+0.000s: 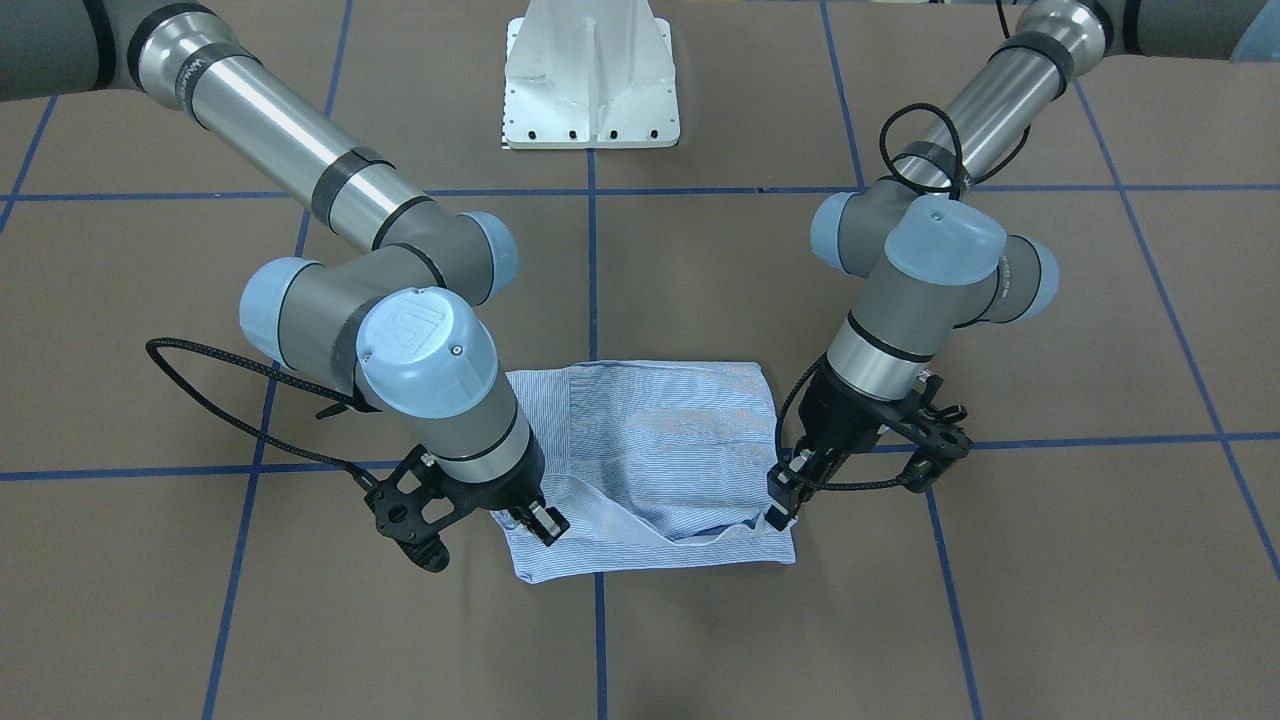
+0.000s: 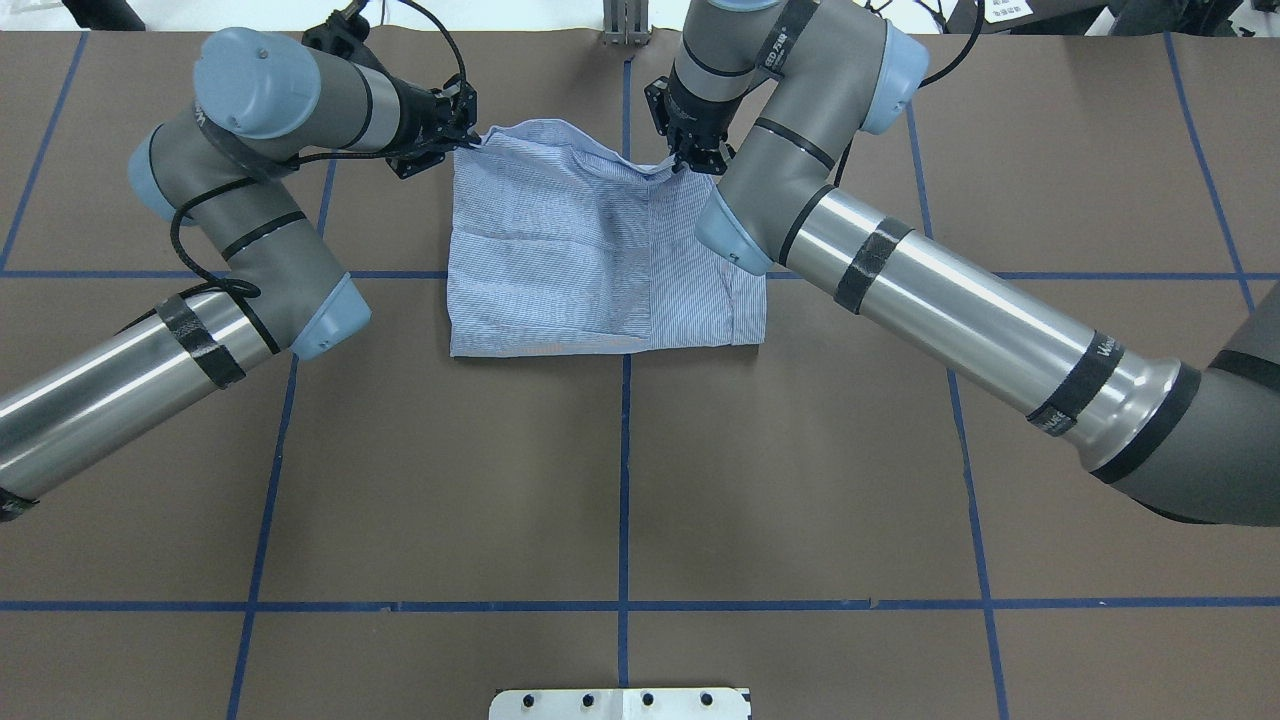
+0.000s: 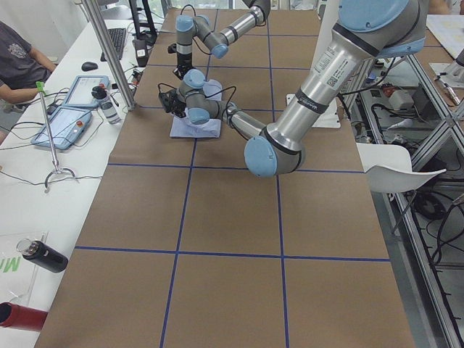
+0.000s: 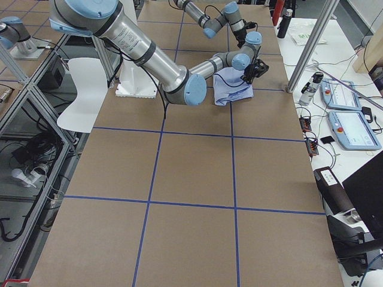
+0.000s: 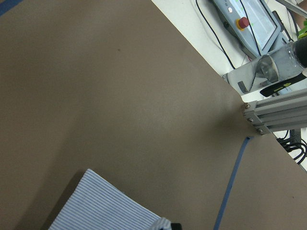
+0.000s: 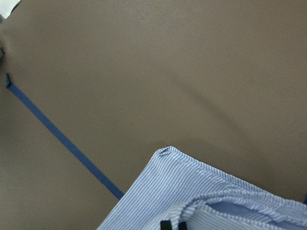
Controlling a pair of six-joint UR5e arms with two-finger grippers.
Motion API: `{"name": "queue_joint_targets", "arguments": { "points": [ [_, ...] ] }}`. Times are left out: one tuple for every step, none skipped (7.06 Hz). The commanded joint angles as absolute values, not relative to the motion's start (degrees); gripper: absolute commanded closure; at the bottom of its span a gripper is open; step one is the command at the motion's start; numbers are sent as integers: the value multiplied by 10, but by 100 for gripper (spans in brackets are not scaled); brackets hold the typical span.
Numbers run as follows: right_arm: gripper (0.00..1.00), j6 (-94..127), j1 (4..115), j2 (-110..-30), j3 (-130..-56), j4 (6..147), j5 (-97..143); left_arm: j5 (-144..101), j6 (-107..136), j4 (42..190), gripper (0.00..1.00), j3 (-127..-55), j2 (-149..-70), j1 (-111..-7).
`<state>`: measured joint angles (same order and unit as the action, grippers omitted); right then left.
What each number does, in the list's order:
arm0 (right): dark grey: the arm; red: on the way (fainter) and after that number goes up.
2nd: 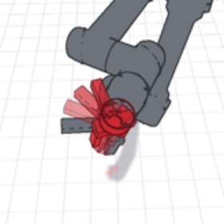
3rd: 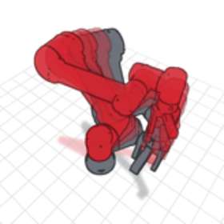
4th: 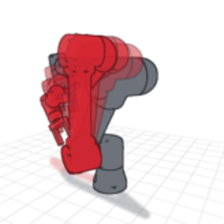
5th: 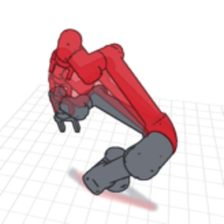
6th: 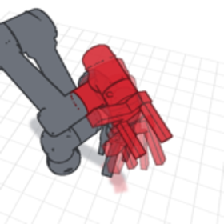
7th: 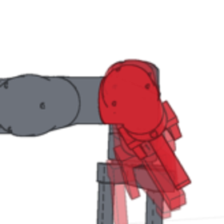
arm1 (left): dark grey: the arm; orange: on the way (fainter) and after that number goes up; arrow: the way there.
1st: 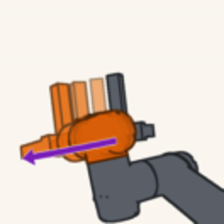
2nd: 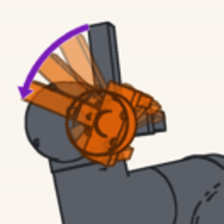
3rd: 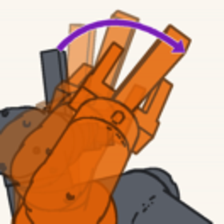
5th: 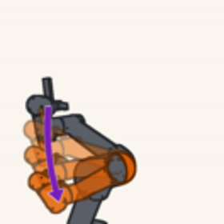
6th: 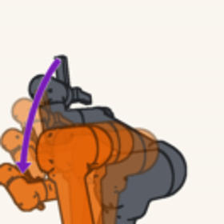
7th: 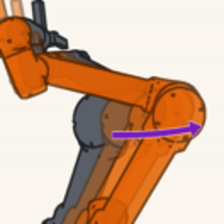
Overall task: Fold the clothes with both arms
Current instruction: 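Lay the folded edge onto the far edge and open both grippers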
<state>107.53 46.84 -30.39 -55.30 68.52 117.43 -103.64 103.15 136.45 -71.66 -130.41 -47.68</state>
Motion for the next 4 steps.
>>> {"name": "queue_joint_targets", "arguments": {
  "points": [
    [26, 1067, 483, -285, -518, 657, 1172, -1028, 1030, 1380, 53, -696, -1310, -485],
    [1, 1048, 503, -265, -495, 657, 1172, -1028, 1008, 1396, 52, -687, -1310, -503],
    [0, 1025, 518, -265, -494, 658, 1174, -1031, 990, 1397, 51, -687, -1310, -519],
    [0, 1008, 527, -265, -494, 658, 1177, -1036, 972, 1397, 51, -691, -1307, -528]
  ]
}}
